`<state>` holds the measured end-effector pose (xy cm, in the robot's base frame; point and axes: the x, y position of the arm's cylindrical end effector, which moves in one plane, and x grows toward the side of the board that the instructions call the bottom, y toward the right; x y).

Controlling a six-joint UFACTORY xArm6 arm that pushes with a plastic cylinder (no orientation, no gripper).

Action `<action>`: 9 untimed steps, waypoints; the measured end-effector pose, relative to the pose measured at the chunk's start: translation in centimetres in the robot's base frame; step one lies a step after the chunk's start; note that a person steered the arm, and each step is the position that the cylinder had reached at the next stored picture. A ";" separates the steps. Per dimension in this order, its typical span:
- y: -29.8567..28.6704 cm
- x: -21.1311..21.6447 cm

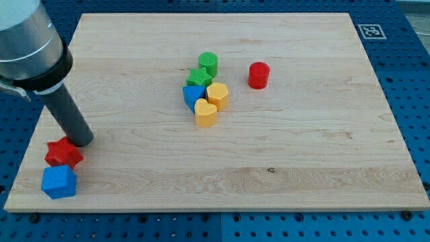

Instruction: Move your arm to the bottom of the yellow heart

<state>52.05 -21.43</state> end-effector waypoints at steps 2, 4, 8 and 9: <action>0.2 0.5; 4.5 -1.0; 16.7 -1.1; 19.1 -1.1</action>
<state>51.00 -2.34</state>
